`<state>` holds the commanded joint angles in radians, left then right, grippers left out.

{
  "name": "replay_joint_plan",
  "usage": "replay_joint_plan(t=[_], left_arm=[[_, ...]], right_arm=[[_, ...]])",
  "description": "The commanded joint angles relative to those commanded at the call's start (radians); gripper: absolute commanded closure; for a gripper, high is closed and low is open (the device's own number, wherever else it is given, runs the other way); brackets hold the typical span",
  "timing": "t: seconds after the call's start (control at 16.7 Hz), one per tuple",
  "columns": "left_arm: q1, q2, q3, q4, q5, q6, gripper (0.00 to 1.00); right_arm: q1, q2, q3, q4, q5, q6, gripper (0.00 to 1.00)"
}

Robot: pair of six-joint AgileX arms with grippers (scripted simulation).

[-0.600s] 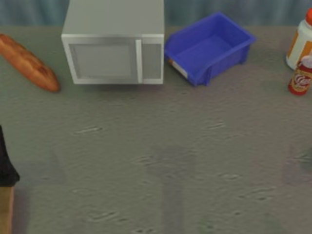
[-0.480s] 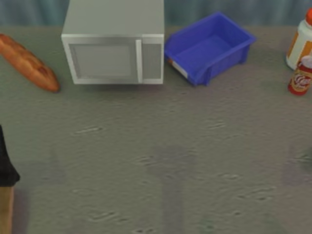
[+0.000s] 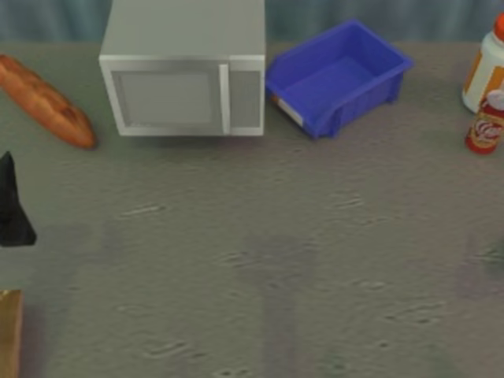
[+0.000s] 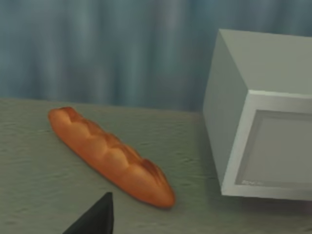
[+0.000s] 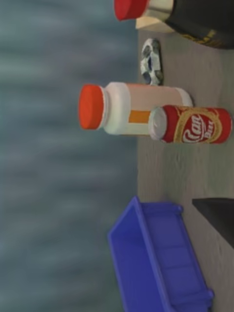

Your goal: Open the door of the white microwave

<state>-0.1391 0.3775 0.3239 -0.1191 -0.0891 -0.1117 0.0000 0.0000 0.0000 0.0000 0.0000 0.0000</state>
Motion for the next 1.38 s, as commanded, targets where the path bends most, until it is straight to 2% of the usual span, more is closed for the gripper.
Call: replay_joint_plan(t=[0.6, 0.84, 1.08, 1.38], left_arm=[[-0.307, 1.026, 0.762, -0.223, -0.184, -0.271, 0.00], [-0.407, 1.345, 0.994, -0.304, -0.244, -0.354, 0.00], [-0.468, 1.523, 1.128, -0.363, -0.283, -0.399, 0.00], [-0.478, 1.552, 1.151, -0.374, -0.290, -0.406, 0.00]], right_arm=[[0.000, 0.000, 0.000, 0.000, 0.000, 0.000, 0.00], [0.000, 0.000, 0.000, 0.000, 0.000, 0.000, 0.00], [0.000, 0.000, 0.000, 0.000, 0.000, 0.000, 0.00], [0.000, 0.000, 0.000, 0.000, 0.000, 0.000, 0.00]])
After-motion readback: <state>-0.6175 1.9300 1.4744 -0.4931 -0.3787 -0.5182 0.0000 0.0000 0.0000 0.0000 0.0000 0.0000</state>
